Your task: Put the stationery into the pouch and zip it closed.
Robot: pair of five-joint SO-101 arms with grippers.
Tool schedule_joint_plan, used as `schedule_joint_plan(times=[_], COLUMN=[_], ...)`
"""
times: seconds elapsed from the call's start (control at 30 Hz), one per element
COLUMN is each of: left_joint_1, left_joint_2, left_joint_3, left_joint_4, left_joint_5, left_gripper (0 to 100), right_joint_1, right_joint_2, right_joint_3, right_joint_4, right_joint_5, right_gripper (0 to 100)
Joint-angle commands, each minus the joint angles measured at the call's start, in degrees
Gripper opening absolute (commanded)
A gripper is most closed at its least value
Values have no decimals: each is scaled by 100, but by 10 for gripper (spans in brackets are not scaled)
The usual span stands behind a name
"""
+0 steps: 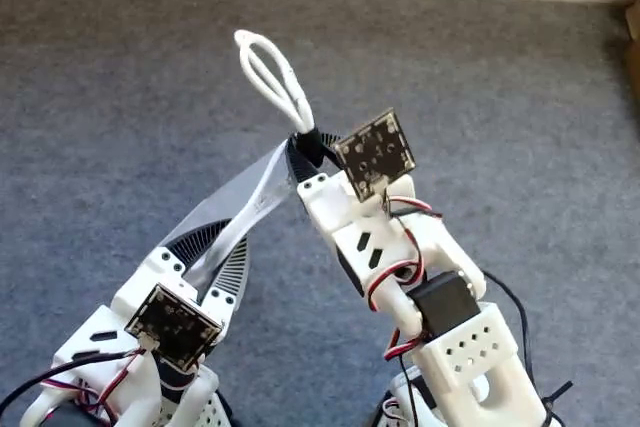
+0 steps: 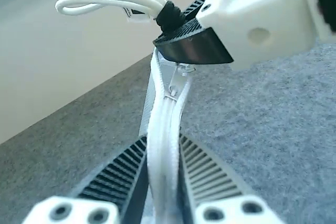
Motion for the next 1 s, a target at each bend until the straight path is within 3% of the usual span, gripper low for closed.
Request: schedule_joint_plan(times=[0.0, 0.7, 0.97], left_joint_1=[66, 22, 22], left_joint_2=[-101, -101, -101], left_joint_3=[-409, -435, -435], left_joint_4=[35, 114, 114], left_joint_5=[70, 79, 88], left_gripper=[5, 5, 5], right_joint_1=[532, 1543, 1455], right_joint_2=[-40, -40, -40], right_joint_3=[180, 215, 259], right_joint_4=[-514, -945, -927], right_joint_5=[299, 589, 563], right_gripper=[5, 5, 5])
